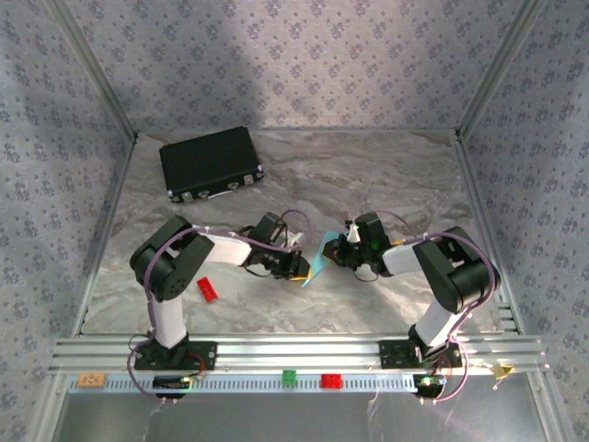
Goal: Fold a paper plane with a square sheet of paper (pick it up from the middle)
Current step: Fold the wing for the fifth time at the center of the table.
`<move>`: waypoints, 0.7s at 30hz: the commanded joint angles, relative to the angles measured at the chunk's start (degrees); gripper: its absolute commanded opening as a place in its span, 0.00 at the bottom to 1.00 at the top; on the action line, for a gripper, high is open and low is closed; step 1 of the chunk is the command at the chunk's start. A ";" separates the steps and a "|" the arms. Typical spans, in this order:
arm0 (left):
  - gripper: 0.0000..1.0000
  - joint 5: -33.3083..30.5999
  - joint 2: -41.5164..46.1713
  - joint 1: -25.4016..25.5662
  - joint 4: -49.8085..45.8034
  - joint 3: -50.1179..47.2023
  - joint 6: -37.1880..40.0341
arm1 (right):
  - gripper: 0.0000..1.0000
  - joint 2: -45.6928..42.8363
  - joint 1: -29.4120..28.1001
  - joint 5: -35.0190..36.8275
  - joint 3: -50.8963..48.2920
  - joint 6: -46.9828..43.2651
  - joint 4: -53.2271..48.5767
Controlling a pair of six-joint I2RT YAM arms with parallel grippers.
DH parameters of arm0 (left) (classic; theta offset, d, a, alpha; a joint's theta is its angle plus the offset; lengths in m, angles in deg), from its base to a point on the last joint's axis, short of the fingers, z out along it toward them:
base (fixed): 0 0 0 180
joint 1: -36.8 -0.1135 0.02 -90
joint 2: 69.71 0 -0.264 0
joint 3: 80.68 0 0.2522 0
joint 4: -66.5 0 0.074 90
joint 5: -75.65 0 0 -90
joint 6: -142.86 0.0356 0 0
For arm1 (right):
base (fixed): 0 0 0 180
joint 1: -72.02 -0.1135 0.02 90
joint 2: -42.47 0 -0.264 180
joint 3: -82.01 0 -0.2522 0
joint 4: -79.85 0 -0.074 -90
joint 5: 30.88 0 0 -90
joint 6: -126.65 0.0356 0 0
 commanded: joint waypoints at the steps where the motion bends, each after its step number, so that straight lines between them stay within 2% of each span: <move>1: 0.14 -1.81 1.02 -0.41 -10.09 -2.64 2.08 | 0.08 2.87 0.25 5.82 -0.76 -1.20 -8.04; 3: 0.12 -2.13 1.49 -0.57 -10.47 -2.90 2.33 | 0.08 2.78 0.22 5.82 -0.62 -1.16 -8.14; 8: 0.00 -1.98 1.34 -0.60 -10.48 -3.17 2.51 | 0.08 2.85 0.22 5.84 -0.48 -1.23 -8.42; 13: 0.01 -2.26 1.73 -0.74 -10.63 -3.53 2.42 | 0.08 2.85 0.23 5.91 -0.56 -1.39 -8.49; 17: 0.09 -2.58 2.40 -0.68 -11.09 -3.79 2.59 | 0.08 2.92 0.26 5.82 -0.45 -1.31 -8.51; 19: 0.08 -2.44 2.58 -0.68 -11.17 -4.08 2.65 | 0.08 2.91 0.24 5.82 -0.46 -1.40 -8.52; 21: 0.03 -2.47 2.65 -0.73 -11.03 -4.27 2.52 | 0.08 2.91 0.32 5.79 -0.46 -1.40 -8.59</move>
